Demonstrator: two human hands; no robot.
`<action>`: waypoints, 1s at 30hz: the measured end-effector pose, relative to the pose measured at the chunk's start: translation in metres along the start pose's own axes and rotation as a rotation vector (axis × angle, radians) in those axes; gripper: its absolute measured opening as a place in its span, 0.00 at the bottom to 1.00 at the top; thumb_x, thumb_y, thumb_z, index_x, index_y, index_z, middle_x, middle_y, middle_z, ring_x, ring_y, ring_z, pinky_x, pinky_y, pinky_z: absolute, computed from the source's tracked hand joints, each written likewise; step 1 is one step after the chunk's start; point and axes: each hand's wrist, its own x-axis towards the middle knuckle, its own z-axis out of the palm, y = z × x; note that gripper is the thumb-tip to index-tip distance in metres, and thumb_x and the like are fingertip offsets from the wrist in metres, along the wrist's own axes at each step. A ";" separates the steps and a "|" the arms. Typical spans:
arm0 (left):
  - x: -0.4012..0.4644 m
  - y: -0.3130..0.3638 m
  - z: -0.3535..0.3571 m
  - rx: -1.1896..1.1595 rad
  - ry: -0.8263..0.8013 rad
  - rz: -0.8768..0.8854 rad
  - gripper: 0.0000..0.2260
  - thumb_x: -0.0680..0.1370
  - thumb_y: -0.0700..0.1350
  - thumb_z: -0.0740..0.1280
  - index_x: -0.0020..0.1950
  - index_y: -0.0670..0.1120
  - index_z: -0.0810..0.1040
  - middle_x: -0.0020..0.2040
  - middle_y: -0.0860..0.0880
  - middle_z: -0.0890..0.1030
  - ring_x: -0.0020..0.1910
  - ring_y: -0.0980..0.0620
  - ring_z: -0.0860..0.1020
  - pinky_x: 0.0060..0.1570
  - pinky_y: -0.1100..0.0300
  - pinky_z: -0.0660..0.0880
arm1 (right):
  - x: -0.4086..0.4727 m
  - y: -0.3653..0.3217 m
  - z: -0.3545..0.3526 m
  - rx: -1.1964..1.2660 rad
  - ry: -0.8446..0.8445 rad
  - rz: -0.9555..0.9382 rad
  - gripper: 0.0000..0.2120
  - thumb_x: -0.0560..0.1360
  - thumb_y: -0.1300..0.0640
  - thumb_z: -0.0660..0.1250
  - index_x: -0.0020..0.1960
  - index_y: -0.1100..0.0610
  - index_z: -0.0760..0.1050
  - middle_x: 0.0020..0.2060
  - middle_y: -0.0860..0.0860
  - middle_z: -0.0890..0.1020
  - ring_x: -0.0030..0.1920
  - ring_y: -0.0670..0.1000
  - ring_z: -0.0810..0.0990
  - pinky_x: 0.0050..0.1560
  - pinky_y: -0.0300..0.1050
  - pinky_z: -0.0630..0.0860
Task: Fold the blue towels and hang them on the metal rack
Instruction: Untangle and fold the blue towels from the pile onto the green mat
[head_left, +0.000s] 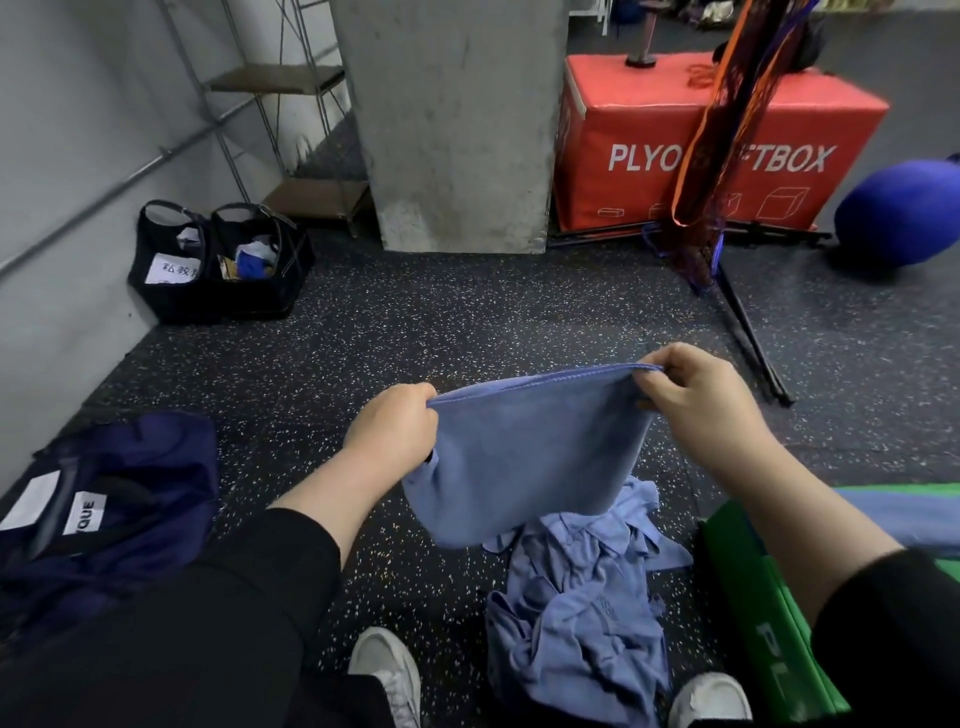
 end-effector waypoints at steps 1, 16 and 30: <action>0.002 0.000 0.001 0.002 0.006 -0.008 0.09 0.73 0.35 0.56 0.40 0.46 0.71 0.39 0.47 0.77 0.41 0.41 0.76 0.38 0.51 0.72 | 0.002 0.000 0.001 0.004 0.002 0.000 0.08 0.71 0.45 0.66 0.45 0.48 0.79 0.37 0.50 0.85 0.43 0.61 0.84 0.50 0.65 0.81; 0.022 0.046 0.011 -0.769 -0.259 0.003 0.29 0.74 0.72 0.62 0.52 0.46 0.82 0.45 0.47 0.85 0.46 0.48 0.82 0.52 0.51 0.76 | 0.025 0.011 0.014 -0.064 0.013 -0.011 0.05 0.79 0.57 0.64 0.46 0.52 0.77 0.40 0.56 0.84 0.43 0.61 0.82 0.40 0.52 0.78; 0.025 0.052 0.016 -0.738 -0.279 -0.215 0.09 0.75 0.45 0.62 0.35 0.50 0.66 0.34 0.48 0.65 0.33 0.50 0.63 0.32 0.57 0.55 | 0.036 0.028 0.000 -0.105 0.078 0.015 0.05 0.78 0.58 0.64 0.45 0.53 0.77 0.39 0.56 0.83 0.36 0.52 0.76 0.37 0.45 0.71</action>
